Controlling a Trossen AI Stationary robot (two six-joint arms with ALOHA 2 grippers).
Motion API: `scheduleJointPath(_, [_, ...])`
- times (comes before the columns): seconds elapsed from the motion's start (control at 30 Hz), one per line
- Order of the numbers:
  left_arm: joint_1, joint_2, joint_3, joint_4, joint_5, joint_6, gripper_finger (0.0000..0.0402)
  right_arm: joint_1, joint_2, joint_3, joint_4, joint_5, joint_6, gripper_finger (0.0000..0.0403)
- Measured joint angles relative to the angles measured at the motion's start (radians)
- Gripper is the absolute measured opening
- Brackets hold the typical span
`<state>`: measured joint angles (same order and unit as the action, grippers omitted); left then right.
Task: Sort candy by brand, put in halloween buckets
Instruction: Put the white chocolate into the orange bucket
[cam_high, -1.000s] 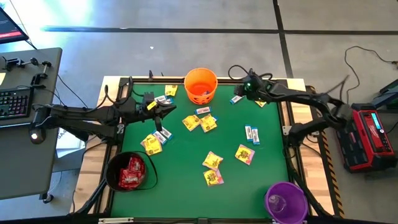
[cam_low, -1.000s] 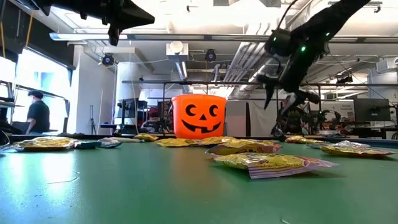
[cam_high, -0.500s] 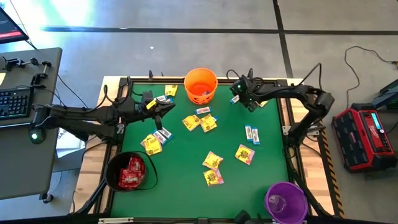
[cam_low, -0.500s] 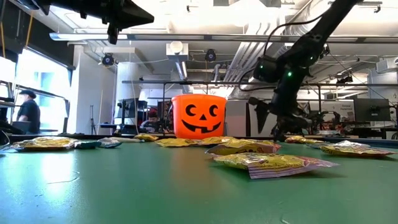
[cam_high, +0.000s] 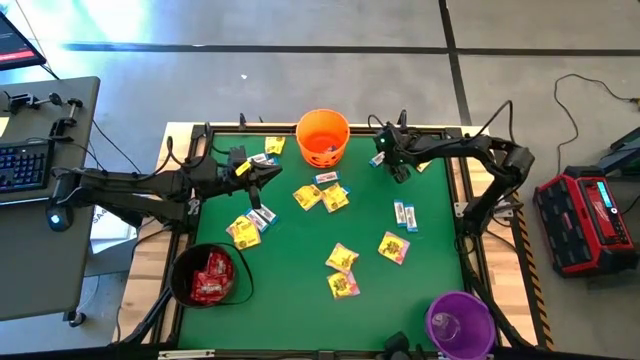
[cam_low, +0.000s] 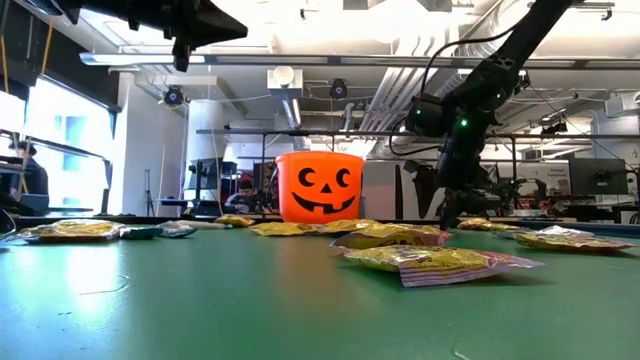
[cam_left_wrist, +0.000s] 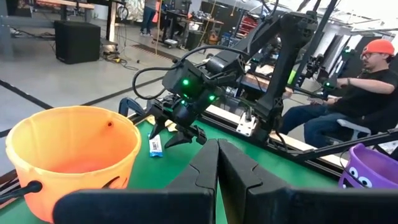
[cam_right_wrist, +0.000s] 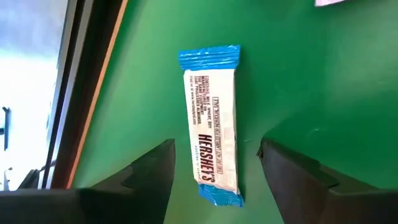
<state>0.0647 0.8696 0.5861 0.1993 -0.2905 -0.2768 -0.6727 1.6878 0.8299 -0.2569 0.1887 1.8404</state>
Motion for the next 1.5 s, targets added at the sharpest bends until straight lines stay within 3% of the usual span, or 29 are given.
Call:
scheduleJointPath(0.6, [0.0, 0.0, 0.0, -0.023, 0.0, -0.01, 0.0, -0.003, 0.004, -0.003, -0.03, 0.065, 0.005, 0.0009])
scheduleJointPath(1.17, [0.0, 0.0, 0.0, -0.023, 0.0, 0.0, 0.0, 0.013, -0.088, -0.007, -0.085, -0.015, -0.165, 0.0])
scheduleJointPath(1.33, [0.0, 0.0, 0.0, -0.023, 0.0, 0.0, 0.0, -0.011, -0.123, -0.007, -0.197, -0.09, -0.393, 0.0])
scheduleJointPath(1.5, [0.0, 0.0, 0.0, -0.023, 0.0, 0.018, 0.0, -0.048, -0.124, -0.007, -0.147, -0.186, -0.651, 0.001])
